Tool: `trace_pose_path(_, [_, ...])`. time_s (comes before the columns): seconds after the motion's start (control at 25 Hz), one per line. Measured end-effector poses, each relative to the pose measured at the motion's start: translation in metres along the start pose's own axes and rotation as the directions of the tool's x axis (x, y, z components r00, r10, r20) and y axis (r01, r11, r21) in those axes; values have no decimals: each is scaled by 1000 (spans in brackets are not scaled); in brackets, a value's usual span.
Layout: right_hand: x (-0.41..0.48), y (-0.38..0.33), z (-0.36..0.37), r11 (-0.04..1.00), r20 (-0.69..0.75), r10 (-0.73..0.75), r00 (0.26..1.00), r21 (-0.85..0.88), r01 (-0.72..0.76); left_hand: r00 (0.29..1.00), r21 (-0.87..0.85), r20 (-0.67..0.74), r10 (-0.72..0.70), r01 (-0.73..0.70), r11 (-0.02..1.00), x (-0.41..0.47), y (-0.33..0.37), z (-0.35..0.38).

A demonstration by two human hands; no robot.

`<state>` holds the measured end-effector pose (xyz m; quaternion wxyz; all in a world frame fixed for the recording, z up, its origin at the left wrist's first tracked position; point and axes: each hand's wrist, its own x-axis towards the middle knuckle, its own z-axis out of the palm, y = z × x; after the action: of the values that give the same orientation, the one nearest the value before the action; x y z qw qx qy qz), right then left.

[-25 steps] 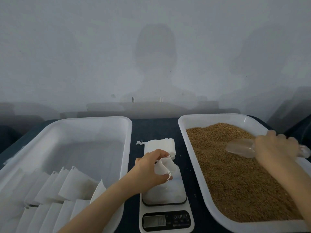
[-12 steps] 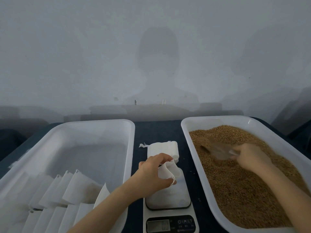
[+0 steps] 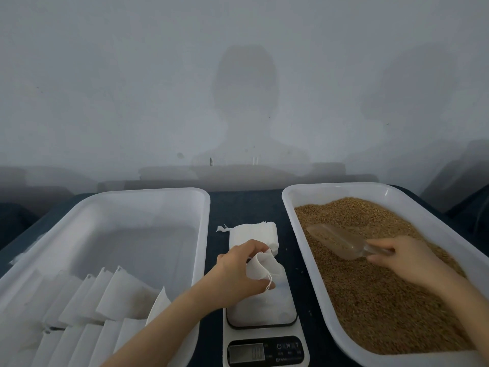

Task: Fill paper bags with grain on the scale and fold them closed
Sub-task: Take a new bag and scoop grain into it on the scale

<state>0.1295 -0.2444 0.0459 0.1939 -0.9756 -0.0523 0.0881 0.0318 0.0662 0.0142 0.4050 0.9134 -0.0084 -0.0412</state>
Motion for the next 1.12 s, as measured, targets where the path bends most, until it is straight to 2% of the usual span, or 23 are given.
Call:
trace_pose_path(0.28, [-16,-2,-7,999,-79,-28,996,-33,25,1000,-6,8,-5,5,1000,0,0,0])
trace_pose_path(0.36, [-23,-9,-13,994,-150,-106,983,-10,106,1000,1,2,-10,10,1000,0,-1,1])
trace_pose_path(0.48, [-36,-23,-21,959,-198,-234,952,112,259,1000,18,-1,-13,13,1000,0,-3,0])
trace_pose_path(0.6, [-48,-37,-26,930,-145,-322,936,136,341,1000,27,-4,-8,8,1000,0,-1,0])
trace_pose_path(0.76, [-52,-48,-25,926,-47,-376,925,13,377,1000,45,-16,8,-8,999,-1,1,-1])
trace_pose_path(0.92, [-52,-53,-20,924,-25,-380,925,-56,378,1000,48,-14,5,-4,999,0,3,-1])
trace_pose_path(1.12, [-54,-62,-15,910,-22,-412,911,-55,410,998,213,-31,53,-46,976,2,3,3])
